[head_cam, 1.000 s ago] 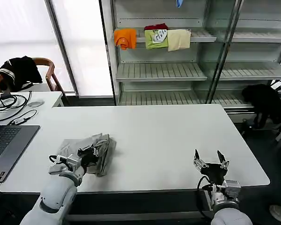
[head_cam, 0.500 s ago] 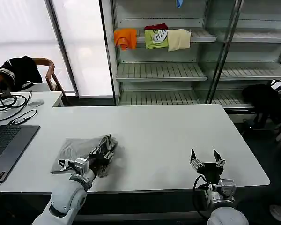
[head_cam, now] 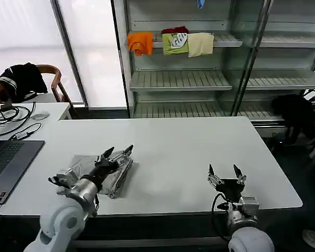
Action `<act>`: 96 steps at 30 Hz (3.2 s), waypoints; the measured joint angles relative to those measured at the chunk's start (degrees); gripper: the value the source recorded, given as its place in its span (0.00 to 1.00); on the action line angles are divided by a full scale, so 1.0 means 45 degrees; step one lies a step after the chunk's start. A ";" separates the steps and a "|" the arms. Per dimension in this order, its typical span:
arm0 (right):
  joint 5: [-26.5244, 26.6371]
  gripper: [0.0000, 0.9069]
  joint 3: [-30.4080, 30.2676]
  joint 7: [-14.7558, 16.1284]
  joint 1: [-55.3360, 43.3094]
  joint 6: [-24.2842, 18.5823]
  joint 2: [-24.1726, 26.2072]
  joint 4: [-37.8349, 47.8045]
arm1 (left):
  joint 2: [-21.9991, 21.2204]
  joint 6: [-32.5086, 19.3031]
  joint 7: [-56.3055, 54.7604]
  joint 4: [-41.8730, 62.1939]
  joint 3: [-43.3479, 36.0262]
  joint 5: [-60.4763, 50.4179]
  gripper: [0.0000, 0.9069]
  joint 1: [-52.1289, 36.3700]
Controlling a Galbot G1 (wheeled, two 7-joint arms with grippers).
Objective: Fold and organize the clothes.
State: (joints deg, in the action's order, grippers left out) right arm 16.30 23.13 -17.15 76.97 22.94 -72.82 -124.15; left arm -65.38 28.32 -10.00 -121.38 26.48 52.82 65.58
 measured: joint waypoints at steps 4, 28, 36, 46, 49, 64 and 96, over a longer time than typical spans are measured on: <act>0.0113 1.00 -0.0128 0.0005 -0.0242 0.0035 0.0149 0.0107 | 0.0453 0.0108 -0.0166 0.0279 0.0833 0.0335 1.00 0.0196; 0.0253 1.00 -0.0197 0.0028 -0.0476 0.0096 0.0484 0.0182 | 0.1575 -0.0068 0.0829 0.4205 0.3000 -0.0643 1.00 0.0604; 0.0139 1.00 -0.0232 0.0050 -0.0411 0.0138 0.0445 0.0091 | 0.1634 -0.0066 0.1354 0.4730 0.3017 -0.1043 1.00 0.0693; 0.0121 1.00 -0.0209 0.0052 -0.0330 0.0138 0.0444 0.0045 | 0.1623 0.0071 0.1805 0.5068 0.2860 -0.1463 0.28 0.0696; 0.0118 1.00 -0.0220 0.0050 -0.0333 0.0131 0.0437 0.0054 | 0.1577 0.0123 0.1864 0.5137 0.2809 -0.1549 0.01 0.0700; 0.0101 1.00 -0.0241 0.0042 -0.0438 0.0119 0.0407 0.0091 | 0.1483 0.0013 0.2172 0.5242 0.2731 -0.1815 0.01 0.0810; 0.0237 1.00 -0.0339 0.0041 -0.0697 0.0111 0.0530 0.0292 | 0.3830 -0.0778 0.2782 0.6179 0.5549 -0.2659 0.00 0.0603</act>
State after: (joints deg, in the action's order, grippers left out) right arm 17.37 21.61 -16.96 73.83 23.44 -70.43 -122.83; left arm -48.15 24.82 2.52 -93.58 51.45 40.85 68.30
